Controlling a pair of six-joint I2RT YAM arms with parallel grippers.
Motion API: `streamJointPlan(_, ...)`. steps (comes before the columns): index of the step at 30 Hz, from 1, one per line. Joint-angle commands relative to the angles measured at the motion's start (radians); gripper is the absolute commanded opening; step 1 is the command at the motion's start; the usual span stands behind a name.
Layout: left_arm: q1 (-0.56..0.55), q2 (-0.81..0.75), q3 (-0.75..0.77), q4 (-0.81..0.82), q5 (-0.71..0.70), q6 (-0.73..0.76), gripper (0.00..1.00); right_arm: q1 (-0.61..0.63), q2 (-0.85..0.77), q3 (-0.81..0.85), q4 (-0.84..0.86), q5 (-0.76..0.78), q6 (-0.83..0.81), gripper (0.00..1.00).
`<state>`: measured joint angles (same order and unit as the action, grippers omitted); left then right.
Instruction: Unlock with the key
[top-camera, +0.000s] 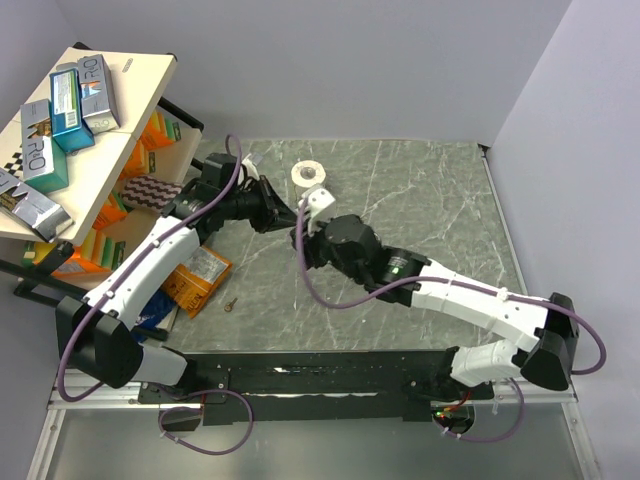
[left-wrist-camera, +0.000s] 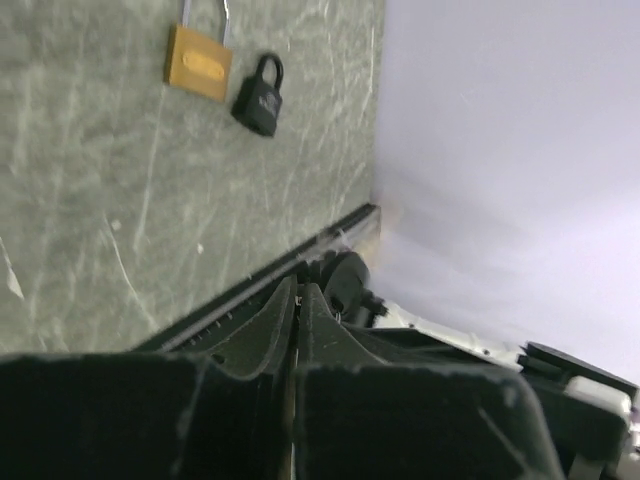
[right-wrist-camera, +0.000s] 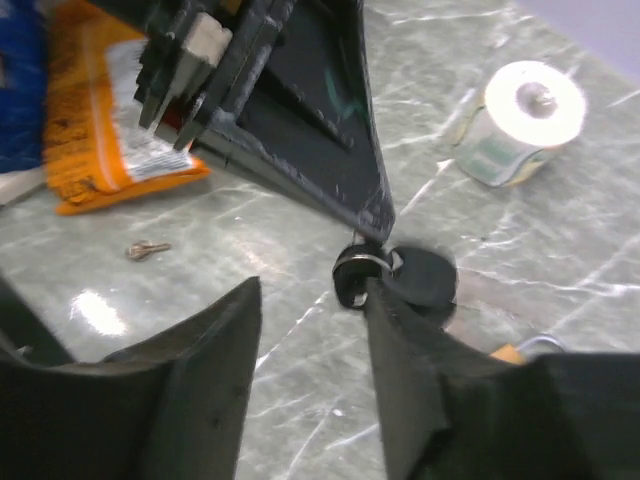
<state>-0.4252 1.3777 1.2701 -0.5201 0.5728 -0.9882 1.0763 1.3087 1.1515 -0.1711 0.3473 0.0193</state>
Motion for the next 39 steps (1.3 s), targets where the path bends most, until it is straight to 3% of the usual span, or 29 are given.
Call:
streamJointPlan(1,0.002,-0.045,-0.012,0.094,-0.037,0.08,0.01,-0.125,-0.113,-0.048,0.05,-0.189,0.169,0.61)
streamJointPlan(4,0.003,-0.069,-0.029,0.141,-0.04,0.143,0.01,-0.261,-0.173,-0.096,0.11,-0.391,0.281,0.75)
streamJointPlan(8,0.002,-0.143,-0.087,0.285,-0.021,0.217,0.01,-0.409,-0.204,-0.131,0.218,-0.632,0.41,0.81)
streamJointPlan(15,0.0,-0.265,-0.239,0.595,0.14,0.221,0.01,-0.5,-0.099,-0.11,0.376,-0.984,0.611,0.8)
streamJointPlan(24,0.002,-0.308,-0.278,0.638,0.187,0.209,0.01,-0.486,0.004,-0.108,0.535,-1.174,0.735,0.7)
streamJointPlan(27,0.002,-0.31,-0.285,0.657,0.196,0.197,0.01,-0.48,-0.009,-0.128,0.565,-1.179,0.752,0.62)
streamJointPlan(30,0.002,-0.309,-0.296,0.675,0.203,0.186,0.01,-0.48,-0.026,-0.15,0.601,-1.174,0.768,0.41)
streamJointPlan(33,0.002,-0.305,-0.302,0.681,0.2,0.177,0.01,-0.48,-0.025,-0.157,0.61,-1.183,0.781,0.1)
streamJointPlan(35,0.0,-0.307,-0.301,0.68,0.193,0.174,0.01,-0.48,-0.025,-0.167,0.61,-1.186,0.785,0.0)
streamJointPlan(36,0.0,-0.304,-0.298,0.674,0.188,0.174,0.01,-0.48,-0.032,-0.174,0.605,-1.182,0.785,0.0)
streamJointPlan(38,0.0,-0.295,-0.282,0.649,0.156,0.183,0.13,-0.48,-0.045,-0.188,0.579,-1.15,0.777,0.0)
streamJointPlan(39,0.0,-0.286,-0.273,0.614,0.144,0.192,0.26,-0.484,-0.066,-0.188,0.505,-1.118,0.74,0.0)
